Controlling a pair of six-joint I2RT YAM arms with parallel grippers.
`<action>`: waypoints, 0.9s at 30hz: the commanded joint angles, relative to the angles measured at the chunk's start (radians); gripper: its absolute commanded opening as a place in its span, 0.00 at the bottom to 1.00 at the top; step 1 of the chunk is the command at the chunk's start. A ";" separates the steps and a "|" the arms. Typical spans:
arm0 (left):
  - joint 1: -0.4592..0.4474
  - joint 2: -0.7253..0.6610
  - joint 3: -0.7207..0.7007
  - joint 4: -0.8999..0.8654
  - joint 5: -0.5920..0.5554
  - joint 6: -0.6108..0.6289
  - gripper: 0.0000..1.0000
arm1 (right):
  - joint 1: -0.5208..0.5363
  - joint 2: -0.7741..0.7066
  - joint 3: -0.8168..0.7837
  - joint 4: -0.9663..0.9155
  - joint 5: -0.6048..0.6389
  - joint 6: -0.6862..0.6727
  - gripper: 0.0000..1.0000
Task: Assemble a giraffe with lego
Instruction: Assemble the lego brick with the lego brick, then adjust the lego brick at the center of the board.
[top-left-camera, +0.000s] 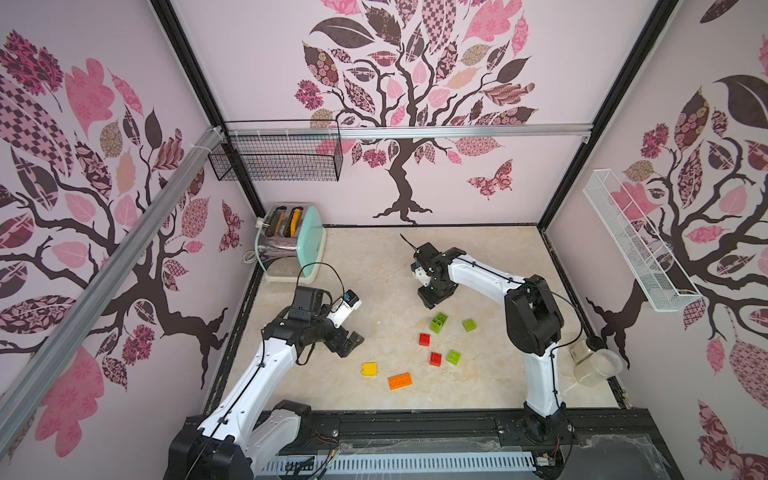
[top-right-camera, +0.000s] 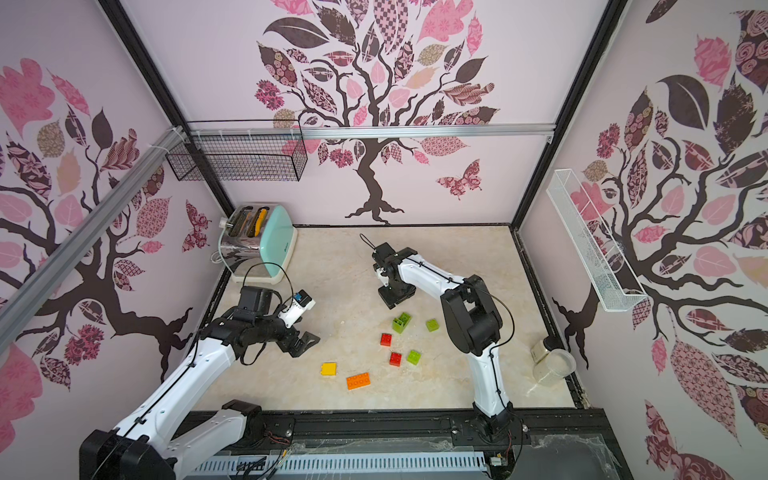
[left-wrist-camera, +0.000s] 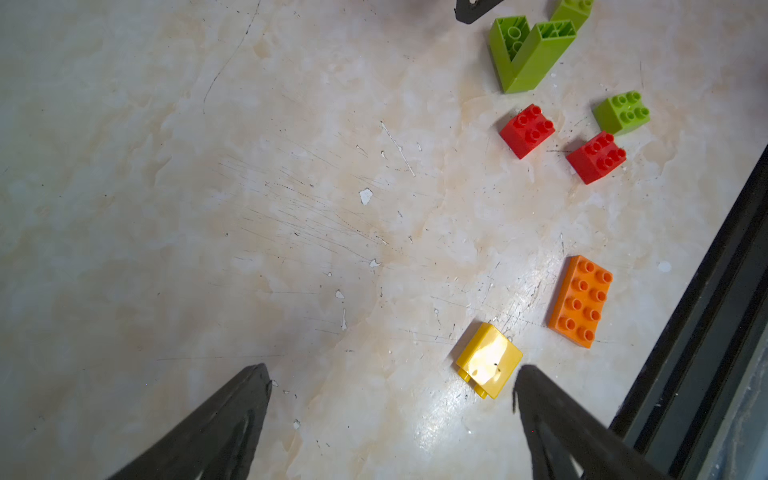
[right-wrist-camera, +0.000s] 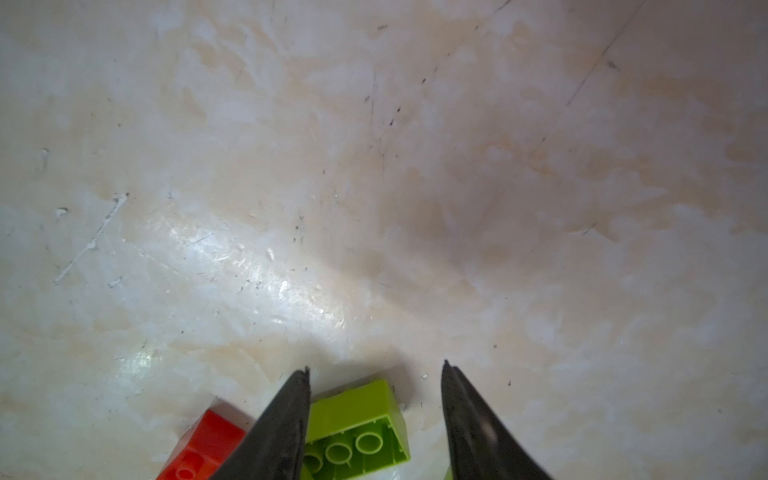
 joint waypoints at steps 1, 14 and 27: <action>-0.012 -0.003 -0.037 -0.023 -0.003 0.075 0.98 | -0.017 0.013 -0.043 0.049 0.009 0.032 0.53; -0.081 0.034 -0.100 -0.026 -0.026 0.210 0.98 | -0.030 -0.162 -0.286 0.115 0.004 0.081 0.52; -0.165 0.118 -0.093 -0.019 -0.043 0.353 0.96 | -0.074 -0.411 -0.431 0.158 0.000 0.163 0.52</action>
